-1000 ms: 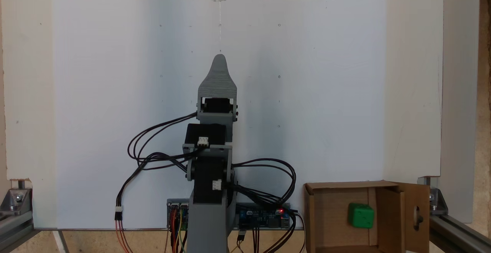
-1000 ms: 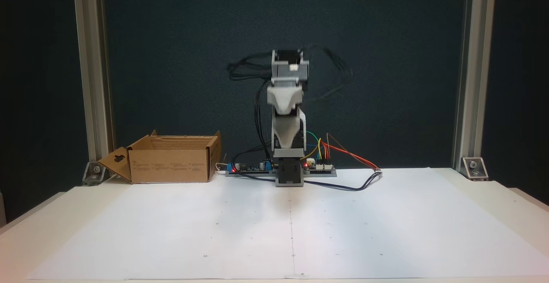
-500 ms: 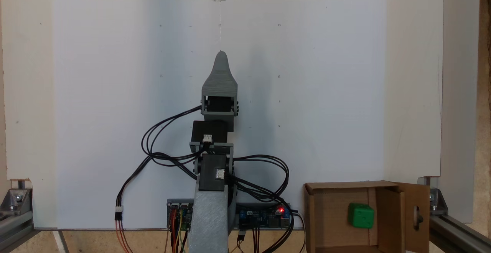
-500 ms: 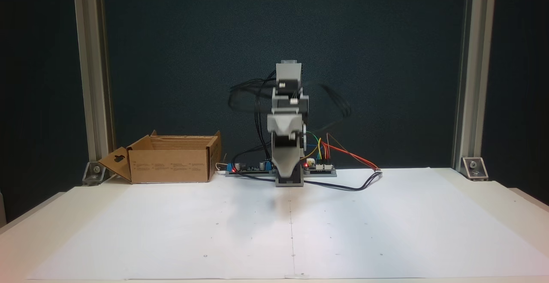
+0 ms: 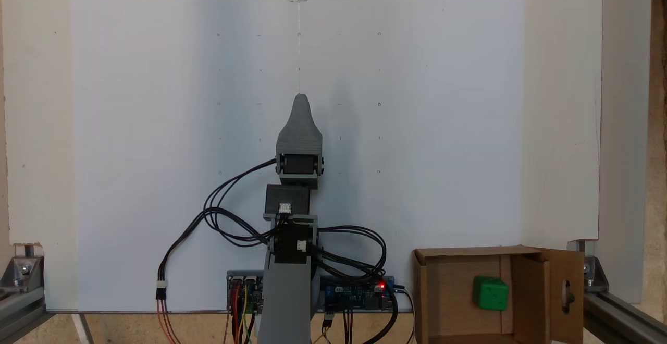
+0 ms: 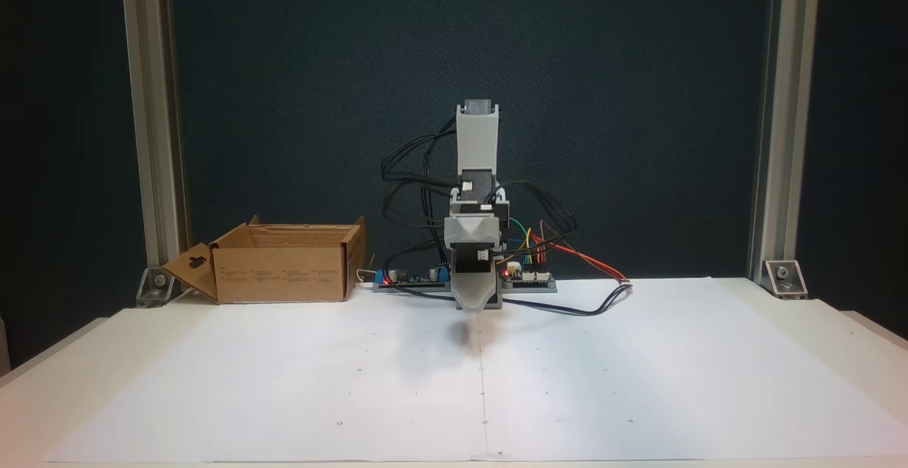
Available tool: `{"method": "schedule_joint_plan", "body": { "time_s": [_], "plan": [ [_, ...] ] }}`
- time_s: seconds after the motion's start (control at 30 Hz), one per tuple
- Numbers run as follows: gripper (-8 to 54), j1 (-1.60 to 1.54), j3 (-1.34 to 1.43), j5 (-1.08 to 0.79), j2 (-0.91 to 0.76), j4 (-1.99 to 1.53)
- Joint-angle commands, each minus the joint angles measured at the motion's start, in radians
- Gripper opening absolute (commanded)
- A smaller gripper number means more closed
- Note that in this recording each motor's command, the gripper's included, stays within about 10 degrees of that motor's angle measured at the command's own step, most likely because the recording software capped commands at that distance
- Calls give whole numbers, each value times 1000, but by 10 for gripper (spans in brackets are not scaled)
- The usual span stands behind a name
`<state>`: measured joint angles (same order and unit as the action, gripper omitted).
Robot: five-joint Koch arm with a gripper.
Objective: Grasp a green dice and put it in the bin.
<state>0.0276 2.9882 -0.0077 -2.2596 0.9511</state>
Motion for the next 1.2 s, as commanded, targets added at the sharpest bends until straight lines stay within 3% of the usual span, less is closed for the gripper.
{"method": "schedule_joint_plan", "body": {
  "time_s": [0.0, 0.43, 1.17],
  "plan": [
    [445, -15, 2, 37, -110, 164],
    [446, -11, 138, 35, -110, 660],
    [451, -11, 138, 35, -107, 655]
  ]
}}
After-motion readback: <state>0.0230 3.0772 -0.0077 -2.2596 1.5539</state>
